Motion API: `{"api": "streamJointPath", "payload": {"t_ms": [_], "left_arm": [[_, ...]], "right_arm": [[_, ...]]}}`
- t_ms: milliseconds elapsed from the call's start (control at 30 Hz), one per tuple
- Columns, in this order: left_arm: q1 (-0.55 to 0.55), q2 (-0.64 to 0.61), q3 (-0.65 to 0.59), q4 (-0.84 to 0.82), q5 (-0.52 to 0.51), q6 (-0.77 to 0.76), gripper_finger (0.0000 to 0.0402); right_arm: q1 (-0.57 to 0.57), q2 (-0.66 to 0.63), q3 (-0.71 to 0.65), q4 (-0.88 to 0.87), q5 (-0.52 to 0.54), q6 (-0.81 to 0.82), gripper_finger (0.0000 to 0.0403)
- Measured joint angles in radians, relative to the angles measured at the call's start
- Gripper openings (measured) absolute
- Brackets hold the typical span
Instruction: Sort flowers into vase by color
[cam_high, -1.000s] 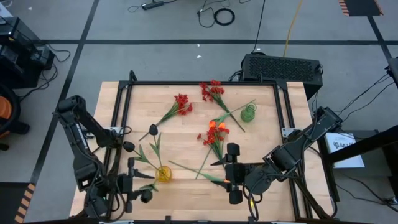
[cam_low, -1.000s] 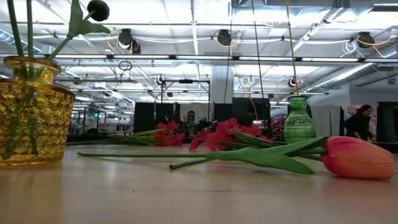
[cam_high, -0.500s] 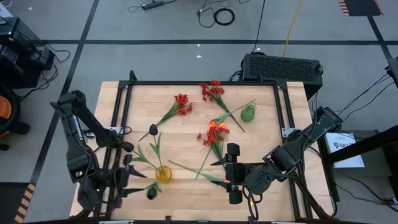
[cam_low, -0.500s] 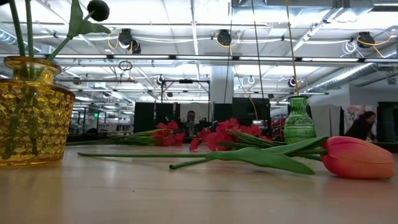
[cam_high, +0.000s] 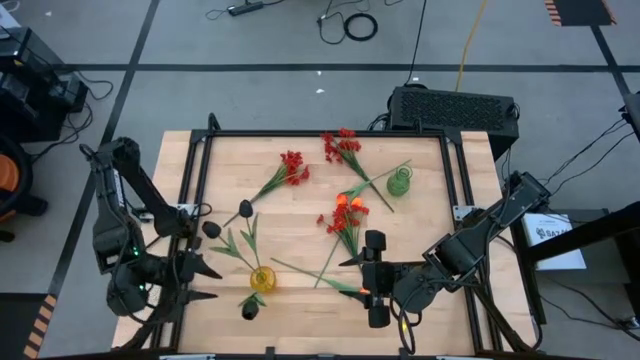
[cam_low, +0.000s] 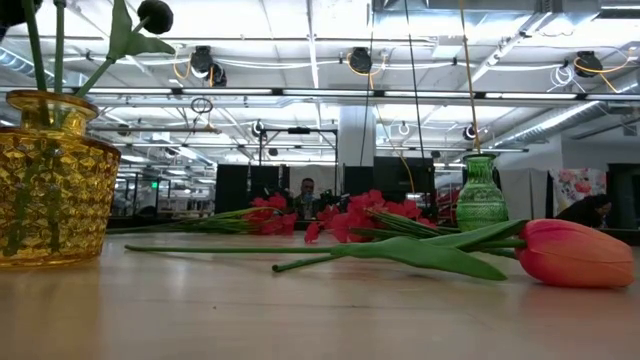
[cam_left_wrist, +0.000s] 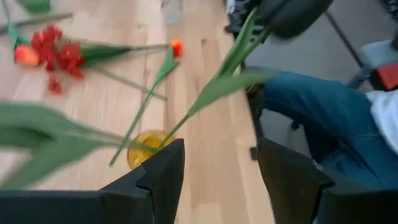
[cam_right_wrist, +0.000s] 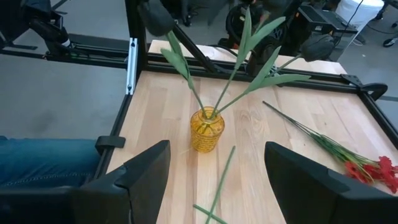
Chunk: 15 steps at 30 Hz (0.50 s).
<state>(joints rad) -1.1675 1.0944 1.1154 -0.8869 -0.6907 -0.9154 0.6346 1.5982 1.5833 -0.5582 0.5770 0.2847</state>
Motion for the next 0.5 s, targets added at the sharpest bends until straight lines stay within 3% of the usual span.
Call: {"api": "streamJointPath", "payload": {"t_ms": [133, 233, 333, 500], "left_arm": [[0.0, -0.007, 0.081, -0.011, -0.025, 0.077, 0.0208], [0.0, -0.007, 0.153, -0.022, -0.113, 0.154, 0.0208], [0.001, -0.007, 0.213, -0.018, -0.275, 0.225, 0.0208], [0.048, -0.009, 0.236, -0.018, -0.636, 0.292, 0.0208]], "right_arm": [[0.0, 0.0, 0.0, -0.015, 0.0, -0.006, 0.0254], [0.0, 0.0, 0.0, -0.02, 0.001, -0.007, 0.0254], [0.0, 0.0, 0.0, -0.02, 0.001, -0.008, 0.0254], [0.0, 0.0, 0.0, -0.024, 0.004, -0.009, 0.0254]]}}
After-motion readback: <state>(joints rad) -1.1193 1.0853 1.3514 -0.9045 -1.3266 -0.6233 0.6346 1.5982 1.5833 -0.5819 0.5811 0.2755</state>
